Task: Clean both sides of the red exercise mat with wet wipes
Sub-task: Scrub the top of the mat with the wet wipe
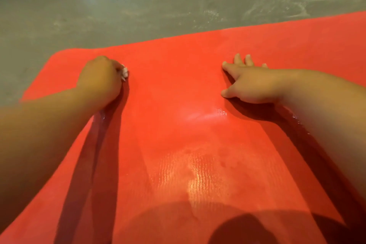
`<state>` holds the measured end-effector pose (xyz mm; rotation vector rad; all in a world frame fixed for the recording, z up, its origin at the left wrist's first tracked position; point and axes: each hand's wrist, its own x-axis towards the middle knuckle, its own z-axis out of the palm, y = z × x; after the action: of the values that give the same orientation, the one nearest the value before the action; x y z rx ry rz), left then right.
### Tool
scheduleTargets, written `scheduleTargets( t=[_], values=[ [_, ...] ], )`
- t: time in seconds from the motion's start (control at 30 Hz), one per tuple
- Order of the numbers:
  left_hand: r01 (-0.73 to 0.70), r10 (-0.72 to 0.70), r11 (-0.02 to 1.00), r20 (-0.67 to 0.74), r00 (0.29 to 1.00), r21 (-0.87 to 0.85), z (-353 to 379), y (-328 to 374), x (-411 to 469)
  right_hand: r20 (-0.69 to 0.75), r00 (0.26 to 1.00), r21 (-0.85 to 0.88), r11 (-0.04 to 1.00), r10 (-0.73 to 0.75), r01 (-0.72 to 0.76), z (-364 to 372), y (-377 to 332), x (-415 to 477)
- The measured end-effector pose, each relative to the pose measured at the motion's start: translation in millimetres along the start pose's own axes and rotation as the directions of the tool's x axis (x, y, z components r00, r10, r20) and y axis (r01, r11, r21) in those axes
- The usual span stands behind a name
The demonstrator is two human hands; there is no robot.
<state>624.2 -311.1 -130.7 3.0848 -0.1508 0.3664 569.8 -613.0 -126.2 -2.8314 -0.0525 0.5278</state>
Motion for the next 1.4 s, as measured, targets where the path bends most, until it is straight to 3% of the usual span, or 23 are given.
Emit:
scheduleTargets(
  t=[0.1, 0.2, 0.27, 0.33, 0.4, 0.43, 0.5, 0.57, 0.63, 0.7, 0.77, 0.87, 0.93, 0.97, 1.03, 1.1, 1.13, 1.27, 1.4],
  values=[
    [-0.029, 0.024, 0.988, -0.036, 0.999, -0.15, 2.9, 47.3, -24.3, 0.006, 1.0, 0.009, 1.0, 0.008, -0.008, -0.9, -0.9, 1.5],
    [-0.243, 0.233, 0.927, -0.071, 0.97, -0.285, 2.3, 111.2, -56.0, -0.013, 1.0, 0.051, 0.999, 0.009, -0.009, -1.4, -1.4, 1.0],
    [-0.477, 0.467, 0.833, -0.107, 0.878, -0.281, -8.9, 132.0, -83.4, -0.023, 1.0, 0.058, 0.998, 0.007, -0.005, 0.3, -1.1, -0.4],
    [-0.61, 0.611, 0.751, -0.086, 0.787, -0.252, -20.8, 113.9, -97.1, -0.028, 1.0, 0.047, 0.999, 0.01, -0.009, 1.5, -1.1, -1.7],
    [-0.562, 0.567, 0.812, -0.018, 0.824, -0.156, -24.2, 65.3, -90.9, -0.032, 0.999, 0.024, 1.0, 0.018, -0.017, 3.1, -2.2, -3.8],
    [-0.469, 0.472, 0.879, 0.013, 0.882, -0.087, -26.4, 32.4, -83.9, -0.036, 0.999, 0.012, 1.0, 0.021, -0.02, 4.7, -3.8, -4.8],
    [-0.153, 0.15, 0.988, 0.082, 0.985, 0.029, -34.9, -33.8, -77.2, -0.055, 0.998, -0.018, 0.999, 0.028, -0.029, 9.1, -7.9, -7.5],
    [0.177, -0.178, 0.984, 0.085, 0.98, 0.021, -37.8, -63.9, -82.6, -0.069, 0.997, -0.045, 0.998, 0.029, -0.032, 15.1, -12.2, -10.5],
    [0.278, -0.274, 0.959, 0.068, 0.959, -0.059, -30.7, -37.9, -91.9, -0.069, 0.997, -0.047, 0.998, 0.033, -0.036, 17.4, -14.7, -12.9],
    [0.197, -0.195, 0.964, 0.029, 0.98, -0.181, -23.6, 13.7, -102.0, -0.076, 0.996, -0.046, 0.998, 0.035, -0.039, 16.8, -14.3, -14.3],
    [-0.008, 0.011, 0.958, 0.01, 1.0, -0.287, -22.1, 62.7, -119.1, -0.09, 0.995, -0.067, 0.997, 0.034, -0.04, 17.4, -13.6, -17.9],
    [-0.382, 0.403, 0.866, -0.004, 0.915, -0.323, -33.9, 84.2, -144.6, -0.164, 0.986, -0.144, 0.989, 0.021, -0.045, 26.8, -21.7, -26.8],
    [-0.473, 0.491, 0.847, 0.012, 0.871, -0.244, -40.2, 53.6, -146.0, -0.219, 0.975, -0.18, 0.982, 0.018, -0.059, 33.3, -33.3, -32.8],
    [-0.436, 0.447, 0.882, 0.024, 0.894, -0.177, -40.3, 29.8, -142.1, -0.245, 0.969, -0.177, 0.982, 0.026, -0.071, 34.6, -39.0, -34.9],
    [-0.177, 0.18, 0.983, 0.068, 0.981, -0.047, -40.4, -29.9, -132.4, -0.276, 0.961, -0.166, 0.984, 0.019, -0.067, 35.6, -48.0, -39.7],
    [0.156, -0.158, 0.987, 0.089, 0.983, 0.027, -42.6, -73.1, -134.1, -0.3, 0.953, -0.196, 0.98, -0.037, -0.023, 38.8, -51.2, -44.1],
    [0.232, -0.233, 0.973, 0.097, 0.968, 0.02, -43.3, -74.4, -139.8, -0.298, 0.953, -0.193, 0.981, -0.059, 0.001, 41.2, -52.1, -46.6],
    [0.122, -0.098, 0.954, 0.103, 0.99, -0.272, -43.2, 3.7, -176.3, -0.244, 0.969, -0.072, 0.997, -0.042, 0.025, 41.1, -57.8, -54.0],
    [0.006, 0.128, 0.797, 0.18, 0.975, -0.603, -61.9, 55.0, -207.0, -0.314, 0.947, 0.072, 0.993, -0.071, 0.099, 41.5, -87.2, -80.3]
  ],
)
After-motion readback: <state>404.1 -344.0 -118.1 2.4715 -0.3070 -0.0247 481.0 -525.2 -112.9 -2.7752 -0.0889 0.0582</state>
